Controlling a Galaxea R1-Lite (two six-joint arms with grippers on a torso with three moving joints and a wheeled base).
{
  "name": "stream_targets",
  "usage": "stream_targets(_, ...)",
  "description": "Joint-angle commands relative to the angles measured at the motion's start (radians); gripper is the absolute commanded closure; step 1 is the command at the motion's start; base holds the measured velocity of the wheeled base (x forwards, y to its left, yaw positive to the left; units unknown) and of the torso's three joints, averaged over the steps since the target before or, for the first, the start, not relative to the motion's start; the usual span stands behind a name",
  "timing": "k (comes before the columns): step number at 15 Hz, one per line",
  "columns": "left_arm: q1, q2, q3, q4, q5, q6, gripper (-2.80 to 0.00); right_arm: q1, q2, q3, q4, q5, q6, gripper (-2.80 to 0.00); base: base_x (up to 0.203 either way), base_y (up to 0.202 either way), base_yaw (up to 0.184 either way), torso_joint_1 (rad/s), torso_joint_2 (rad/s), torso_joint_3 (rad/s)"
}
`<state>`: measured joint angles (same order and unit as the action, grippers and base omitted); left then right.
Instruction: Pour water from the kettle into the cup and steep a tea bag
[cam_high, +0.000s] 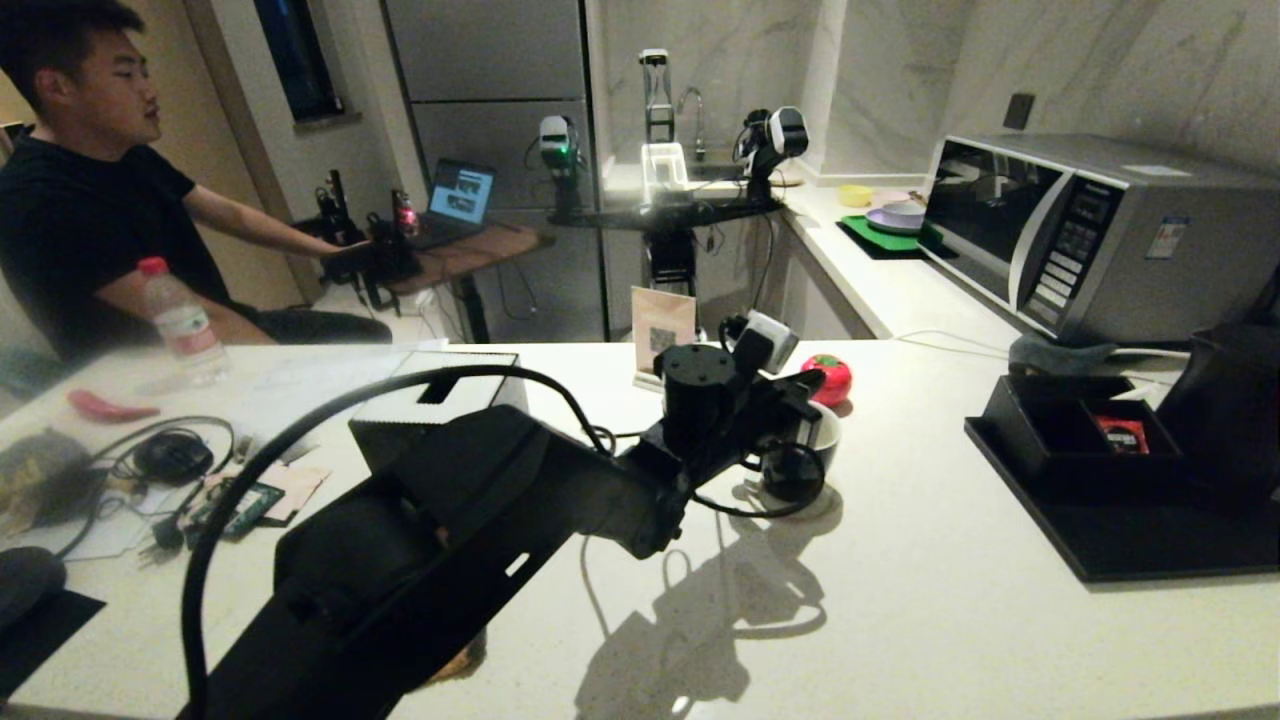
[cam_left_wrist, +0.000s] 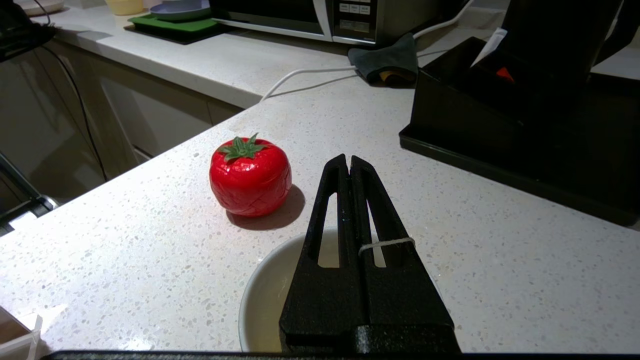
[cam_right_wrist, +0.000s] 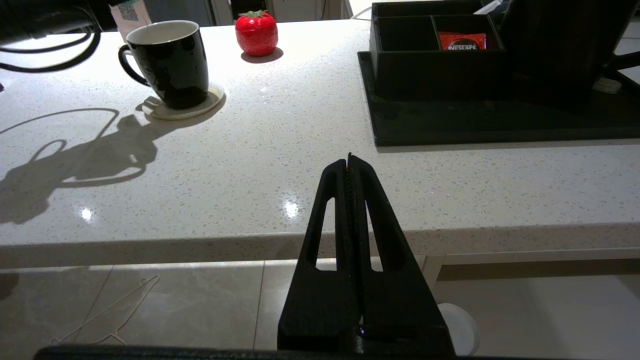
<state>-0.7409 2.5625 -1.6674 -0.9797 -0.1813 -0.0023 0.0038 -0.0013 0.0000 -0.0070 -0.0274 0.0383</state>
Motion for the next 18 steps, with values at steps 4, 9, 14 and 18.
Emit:
stream_targets(4,0.003,0.011,-0.004,-0.022,-0.001,-0.003,0.0,-0.001,0.001,0.0,0.0,0.0,0.0,0.0,0.0,0.0,0.0,0.0,0.0,0.0)
stream_targets(9,0.0,-0.037,-0.007,-0.01,0.0,-0.003,0.0,0.001,0.001,0.0,-0.001,0.0,0.0,0.0,0.0,0.0,0.0,0.0,0.0,0.0)
stream_targets(14,0.003,-0.103,-0.008,0.035,0.0,-0.004,0.0,-0.001,0.001,0.0,0.0,0.0,0.0,0.0,0.0,0.0,0.0,0.0,0.0,0.0)
stream_targets(18,0.003,-0.145,-0.009,0.078,0.002,-0.004,0.0,0.0,0.001,0.0,-0.001,0.0,0.0,0.0,0.0,0.0,0.0,0.0,0.0,0.0)
